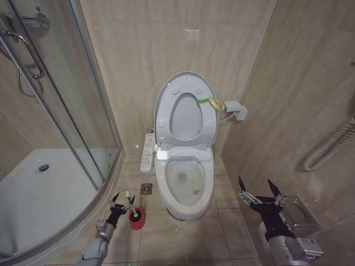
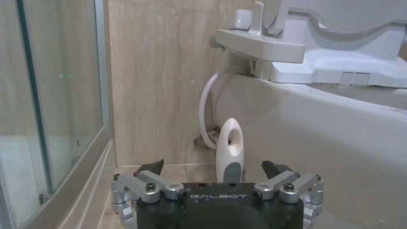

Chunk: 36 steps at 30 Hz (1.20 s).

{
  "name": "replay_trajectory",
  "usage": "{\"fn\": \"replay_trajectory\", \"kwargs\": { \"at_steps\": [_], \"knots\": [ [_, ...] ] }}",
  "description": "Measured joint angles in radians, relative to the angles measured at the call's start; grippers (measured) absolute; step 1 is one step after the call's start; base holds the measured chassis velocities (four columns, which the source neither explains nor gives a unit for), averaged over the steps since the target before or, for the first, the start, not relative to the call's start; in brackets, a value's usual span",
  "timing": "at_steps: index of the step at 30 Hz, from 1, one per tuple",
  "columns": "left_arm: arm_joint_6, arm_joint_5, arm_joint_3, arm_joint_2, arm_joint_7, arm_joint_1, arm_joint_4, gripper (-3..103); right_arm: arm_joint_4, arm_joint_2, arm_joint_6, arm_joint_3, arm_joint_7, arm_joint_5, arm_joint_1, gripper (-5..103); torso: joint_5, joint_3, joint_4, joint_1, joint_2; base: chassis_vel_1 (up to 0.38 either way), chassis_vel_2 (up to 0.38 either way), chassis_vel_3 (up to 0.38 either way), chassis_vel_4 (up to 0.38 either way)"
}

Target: Open the toilet lid, clean the toilet bowl with a toilet brush, close the toilet lid, and flush.

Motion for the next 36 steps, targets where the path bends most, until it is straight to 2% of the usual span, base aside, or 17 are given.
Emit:
{"fn": "replay_trajectory", "kwargs": {
  "at_steps": [17,36],
  "knots": [
    [-0.01,0.023,0.001,-0.009,-0.016,-0.005,0.01,100,0.0,0.0,0.0,0.0,0.0,0.0,0.0,100,0.0,0.0,0.0,0.0,0.0,0.0,0.0,0.0,0.0],
    [-0.015,-0.002,0.002,-0.024,-0.013,0.001,0.028,99,0.0,0.0,0.0,0.0,0.0,0.0,0.0,100,0.0,0.0,0.0,0.0,0.0,0.0,0.0,0.0,0.0]
  ]
}}
